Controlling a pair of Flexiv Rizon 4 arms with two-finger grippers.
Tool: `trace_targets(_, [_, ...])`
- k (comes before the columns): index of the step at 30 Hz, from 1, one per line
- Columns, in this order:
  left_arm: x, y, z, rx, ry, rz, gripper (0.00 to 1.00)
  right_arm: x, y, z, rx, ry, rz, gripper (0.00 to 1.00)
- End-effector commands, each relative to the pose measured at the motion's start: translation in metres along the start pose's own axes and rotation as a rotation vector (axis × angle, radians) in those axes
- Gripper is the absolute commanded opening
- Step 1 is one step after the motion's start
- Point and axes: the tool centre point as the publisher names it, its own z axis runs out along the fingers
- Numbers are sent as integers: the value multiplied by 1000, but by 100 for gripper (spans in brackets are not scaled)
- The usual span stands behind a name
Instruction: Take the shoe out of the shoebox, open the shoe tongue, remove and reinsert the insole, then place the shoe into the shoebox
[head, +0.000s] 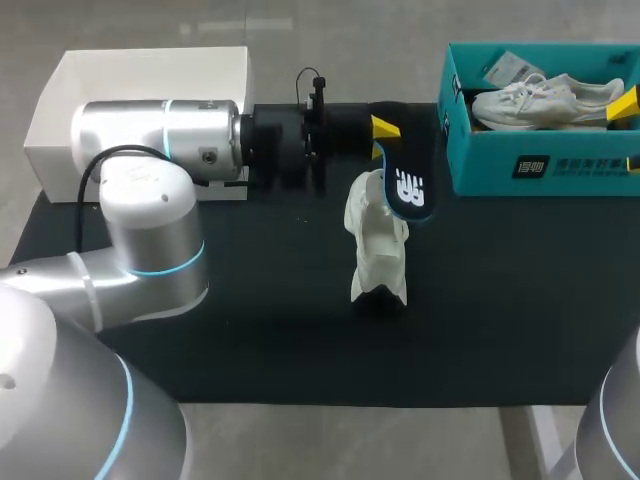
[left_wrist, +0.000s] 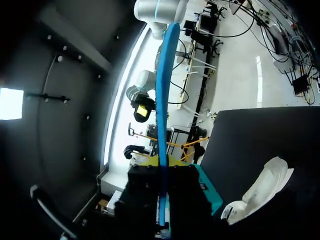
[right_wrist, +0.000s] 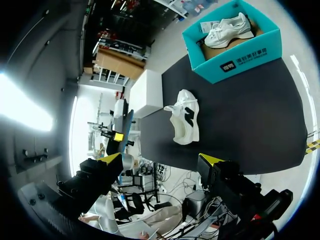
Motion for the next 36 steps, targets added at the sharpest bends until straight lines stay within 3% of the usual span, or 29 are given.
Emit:
trace_targets(1, [8,-2,-5,1,197,-141,0,0,-1,0,-1,-3,2,100])
trace_targets(8, [57,-1,-12,-61,433,-136,0,0,-1,0,-1,-3,2,100])
trace_targets(15, [102,7,-13,19,540,-169,0,0,-1,0,-1,-3,2,100])
trace_targets(31, [110,14,-11,26,545,-161,0,0,-1,0,-1,-3,2,100])
trace_targets(33, [115,16,-10,98,490,-264,0,0,-1,0,-1,-3,2,100])
trace_targets(36, [121,19,-9,121,457,-316,0,0,-1,0,-1,-3,2,100])
